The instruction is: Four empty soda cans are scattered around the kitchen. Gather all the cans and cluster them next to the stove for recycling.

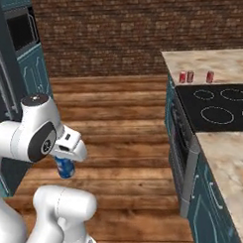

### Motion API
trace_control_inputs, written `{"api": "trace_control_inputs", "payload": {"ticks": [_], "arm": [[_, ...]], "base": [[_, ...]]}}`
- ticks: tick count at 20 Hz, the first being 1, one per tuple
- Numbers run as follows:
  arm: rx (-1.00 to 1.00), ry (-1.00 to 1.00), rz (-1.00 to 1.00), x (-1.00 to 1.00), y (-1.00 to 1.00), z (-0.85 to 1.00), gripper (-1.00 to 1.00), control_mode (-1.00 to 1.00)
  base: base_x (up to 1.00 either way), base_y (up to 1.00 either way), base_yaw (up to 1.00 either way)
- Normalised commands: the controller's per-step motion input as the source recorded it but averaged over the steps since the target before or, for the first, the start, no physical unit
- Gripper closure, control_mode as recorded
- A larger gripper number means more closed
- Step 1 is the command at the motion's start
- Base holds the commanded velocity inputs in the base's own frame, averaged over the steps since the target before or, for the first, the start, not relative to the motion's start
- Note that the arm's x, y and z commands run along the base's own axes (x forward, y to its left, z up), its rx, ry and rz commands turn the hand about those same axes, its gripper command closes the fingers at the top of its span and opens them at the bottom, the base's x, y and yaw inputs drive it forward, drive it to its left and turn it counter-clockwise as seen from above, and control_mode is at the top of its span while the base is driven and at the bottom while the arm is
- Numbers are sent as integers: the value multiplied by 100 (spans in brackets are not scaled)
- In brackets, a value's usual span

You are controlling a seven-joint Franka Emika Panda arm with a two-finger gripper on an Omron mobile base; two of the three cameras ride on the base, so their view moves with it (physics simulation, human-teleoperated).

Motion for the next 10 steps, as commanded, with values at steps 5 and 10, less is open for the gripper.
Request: {"api": "trace_control_inputs", "payload": {"ticks": [5,10], "arm": [[0,0,0,0,0,0,100,100],[0,0,0,0,0,0,100,100]], "base": [[100,71,-30],[100,68,-38]]}}
